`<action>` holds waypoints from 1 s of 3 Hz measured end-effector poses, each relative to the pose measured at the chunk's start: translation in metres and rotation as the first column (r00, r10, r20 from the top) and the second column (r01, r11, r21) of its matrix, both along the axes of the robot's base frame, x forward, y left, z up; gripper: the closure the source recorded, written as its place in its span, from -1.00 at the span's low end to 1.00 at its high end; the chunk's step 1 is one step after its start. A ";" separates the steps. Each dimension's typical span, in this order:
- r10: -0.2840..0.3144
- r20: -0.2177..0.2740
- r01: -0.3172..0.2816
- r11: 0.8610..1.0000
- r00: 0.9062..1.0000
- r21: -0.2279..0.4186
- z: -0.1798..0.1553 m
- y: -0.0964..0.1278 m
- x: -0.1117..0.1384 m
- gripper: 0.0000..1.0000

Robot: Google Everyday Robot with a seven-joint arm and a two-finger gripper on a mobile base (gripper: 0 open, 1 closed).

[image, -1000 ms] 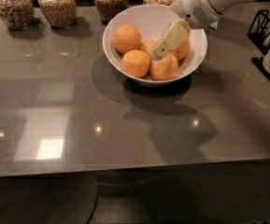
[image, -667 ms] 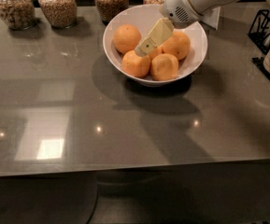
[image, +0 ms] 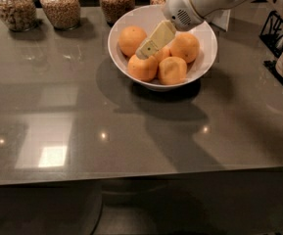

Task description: Pick orange from white bowl

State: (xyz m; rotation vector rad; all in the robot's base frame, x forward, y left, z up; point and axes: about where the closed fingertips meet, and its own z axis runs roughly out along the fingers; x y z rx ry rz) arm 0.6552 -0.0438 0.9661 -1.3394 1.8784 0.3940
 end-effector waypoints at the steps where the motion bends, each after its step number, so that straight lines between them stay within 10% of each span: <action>1: 0.006 0.037 -0.008 0.999 0.999 0.042 -0.003 0.015 0.013 -1.00; 3: 0.017 0.043 -0.020 0.996 0.999 0.083 -0.015 0.036 0.026 -0.38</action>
Offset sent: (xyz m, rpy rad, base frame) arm 0.0333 0.0358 -0.0120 0.0999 -0.0648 0.0137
